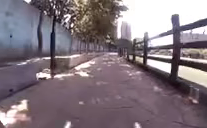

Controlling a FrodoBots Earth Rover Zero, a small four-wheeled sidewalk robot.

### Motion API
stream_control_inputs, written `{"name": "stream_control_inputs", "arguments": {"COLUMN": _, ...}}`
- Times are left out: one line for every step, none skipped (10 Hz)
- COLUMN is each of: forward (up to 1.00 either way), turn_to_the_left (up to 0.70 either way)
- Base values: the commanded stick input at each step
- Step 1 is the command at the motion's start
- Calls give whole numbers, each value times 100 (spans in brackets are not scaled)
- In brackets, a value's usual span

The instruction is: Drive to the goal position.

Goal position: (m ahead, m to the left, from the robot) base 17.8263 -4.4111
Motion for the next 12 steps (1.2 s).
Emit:
{"name": "stream_control_inputs", "arguments": {"forward": 70, "turn_to_the_left": 0}}
{"name": "stream_control_inputs", "arguments": {"forward": 70, "turn_to_the_left": 0}}
{"name": "stream_control_inputs", "arguments": {"forward": 70, "turn_to_the_left": 0}}
{"name": "stream_control_inputs", "arguments": {"forward": 70, "turn_to_the_left": 0}}
{"name": "stream_control_inputs", "arguments": {"forward": 70, "turn_to_the_left": 0}}
{"name": "stream_control_inputs", "arguments": {"forward": 70, "turn_to_the_left": 0}}
{"name": "stream_control_inputs", "arguments": {"forward": 70, "turn_to_the_left": 0}}
{"name": "stream_control_inputs", "arguments": {"forward": 70, "turn_to_the_left": 0}}
{"name": "stream_control_inputs", "arguments": {"forward": 70, "turn_to_the_left": 0}}
{"name": "stream_control_inputs", "arguments": {"forward": 70, "turn_to_the_left": 0}}
{"name": "stream_control_inputs", "arguments": {"forward": 70, "turn_to_the_left": 0}}
{"name": "stream_control_inputs", "arguments": {"forward": 70, "turn_to_the_left": 0}}
